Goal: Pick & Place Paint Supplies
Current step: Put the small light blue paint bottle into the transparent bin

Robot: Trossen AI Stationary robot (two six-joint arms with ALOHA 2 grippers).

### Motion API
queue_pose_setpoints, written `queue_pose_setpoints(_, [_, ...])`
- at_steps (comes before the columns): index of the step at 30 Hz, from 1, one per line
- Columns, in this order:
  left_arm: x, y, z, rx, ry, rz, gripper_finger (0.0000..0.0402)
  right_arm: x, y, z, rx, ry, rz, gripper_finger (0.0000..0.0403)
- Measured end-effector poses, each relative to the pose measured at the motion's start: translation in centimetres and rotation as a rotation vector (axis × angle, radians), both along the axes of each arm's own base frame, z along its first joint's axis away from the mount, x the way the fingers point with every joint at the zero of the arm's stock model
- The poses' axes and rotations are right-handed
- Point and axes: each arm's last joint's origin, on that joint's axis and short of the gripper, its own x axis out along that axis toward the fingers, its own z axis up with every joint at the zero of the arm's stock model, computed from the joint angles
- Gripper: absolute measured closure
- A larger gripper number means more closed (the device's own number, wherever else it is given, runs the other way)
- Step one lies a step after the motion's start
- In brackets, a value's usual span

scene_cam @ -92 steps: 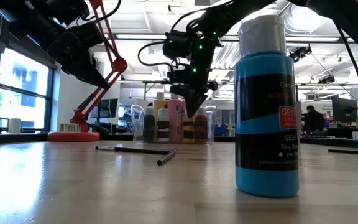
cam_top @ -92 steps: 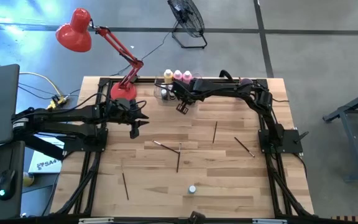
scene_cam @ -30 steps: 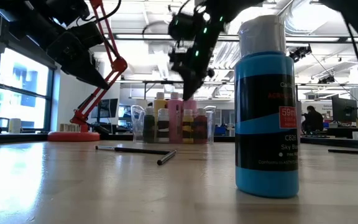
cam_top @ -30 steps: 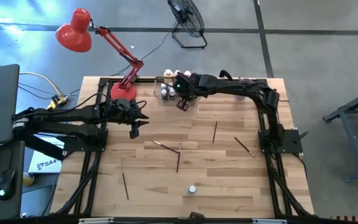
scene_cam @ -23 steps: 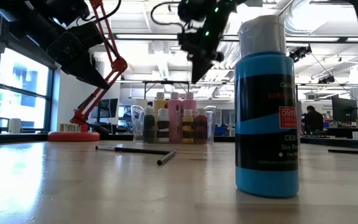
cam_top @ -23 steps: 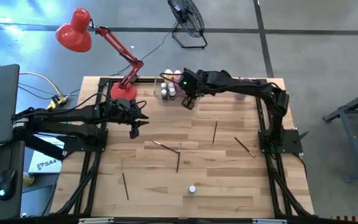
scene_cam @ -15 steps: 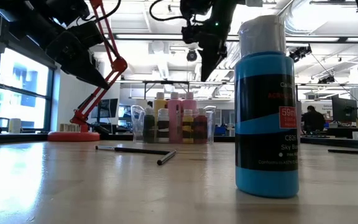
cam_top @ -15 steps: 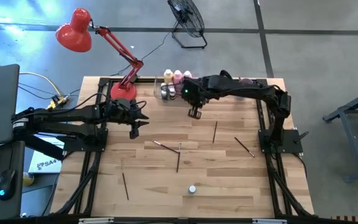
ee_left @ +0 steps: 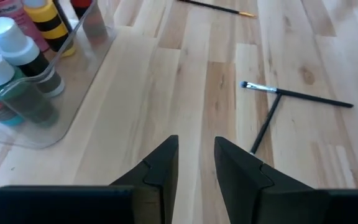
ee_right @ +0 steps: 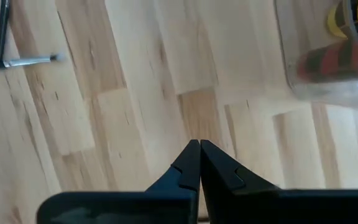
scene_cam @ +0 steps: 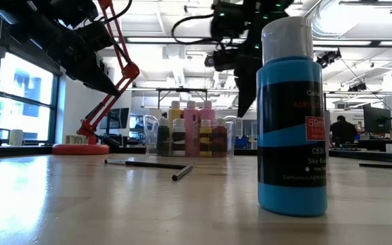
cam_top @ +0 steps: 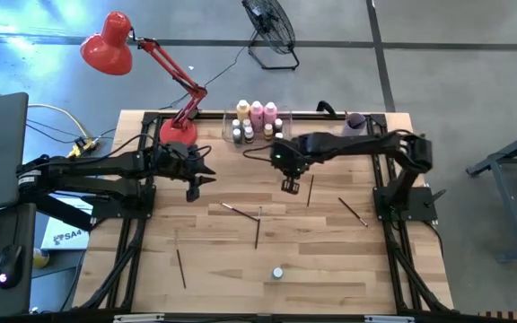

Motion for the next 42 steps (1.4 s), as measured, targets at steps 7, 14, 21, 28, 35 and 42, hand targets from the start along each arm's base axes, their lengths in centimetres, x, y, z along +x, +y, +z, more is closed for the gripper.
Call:
queue_pose_setpoints(7, [0.0, -0.1, 0.1, -0.012, -0.010, -0.021, 0.0300, -3.9, 1.6, -0.3, 0.028, -0.200, 0.000, 0.0400])
queue_pose_setpoints(14, [0.1, 0.0, 0.2, -0.009, -0.024, -0.021, 0.0300, -7.1, 4.0, 0.7, 0.051, -0.492, 0.102, 0.0400])
queue_pose_setpoints(21, [0.4, 0.0, 0.7, 0.013, -0.090, -0.023, 0.0300, -9.7, 7.4, 2.8, 0.094, -0.757, 0.203, 0.0401])
queue_pose_setpoints(28, [0.6, 0.1, 1.0, 0.026, -0.117, -0.027, 0.0300, -10.7, 11.0, 6.1, 0.273, -1.016, 0.482, 0.0401])
queue_pose_setpoints(35, [0.6, 0.1, 1.0, 0.028, -0.121, -0.027, 0.0300, -11.0, 13.1, 7.9, 0.367, -1.193, 0.666, 0.0401])
queue_pose_setpoints(42, [0.6, 0.1, 1.0, 0.020, -0.121, -0.023, 0.0300, -11.4, 14.6, 8.8, 0.249, -1.314, 0.741, 0.0399])
